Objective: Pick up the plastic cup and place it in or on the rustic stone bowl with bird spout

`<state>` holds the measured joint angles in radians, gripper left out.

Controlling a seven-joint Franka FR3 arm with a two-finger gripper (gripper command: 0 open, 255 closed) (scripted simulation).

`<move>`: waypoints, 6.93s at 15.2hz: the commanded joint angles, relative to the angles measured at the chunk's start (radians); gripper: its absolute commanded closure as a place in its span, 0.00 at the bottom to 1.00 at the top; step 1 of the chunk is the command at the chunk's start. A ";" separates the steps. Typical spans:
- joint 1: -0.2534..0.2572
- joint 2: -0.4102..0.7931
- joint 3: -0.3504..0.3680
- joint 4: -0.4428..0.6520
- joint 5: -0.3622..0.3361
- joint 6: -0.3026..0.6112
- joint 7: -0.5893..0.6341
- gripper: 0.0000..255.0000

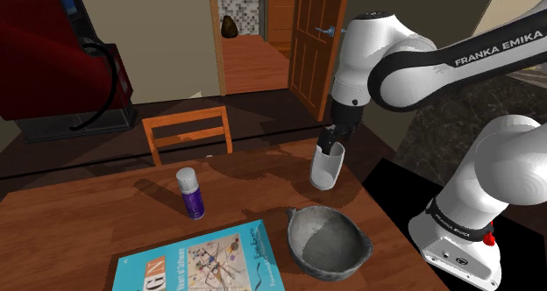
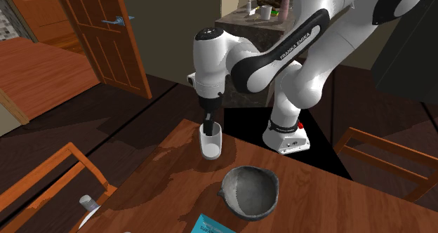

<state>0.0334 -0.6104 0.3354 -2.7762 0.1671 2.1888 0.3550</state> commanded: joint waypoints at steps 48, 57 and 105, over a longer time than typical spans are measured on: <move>-0.015 -0.110 -0.071 0.316 -0.045 -0.425 -0.018 1.00; 0.044 -0.158 0.031 0.386 0.031 -0.533 0.115 1.00; 0.132 -0.160 0.306 0.327 0.218 -0.430 0.361 0.00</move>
<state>0.1658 -0.7667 0.6504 -2.4732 0.3914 1.7866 0.7129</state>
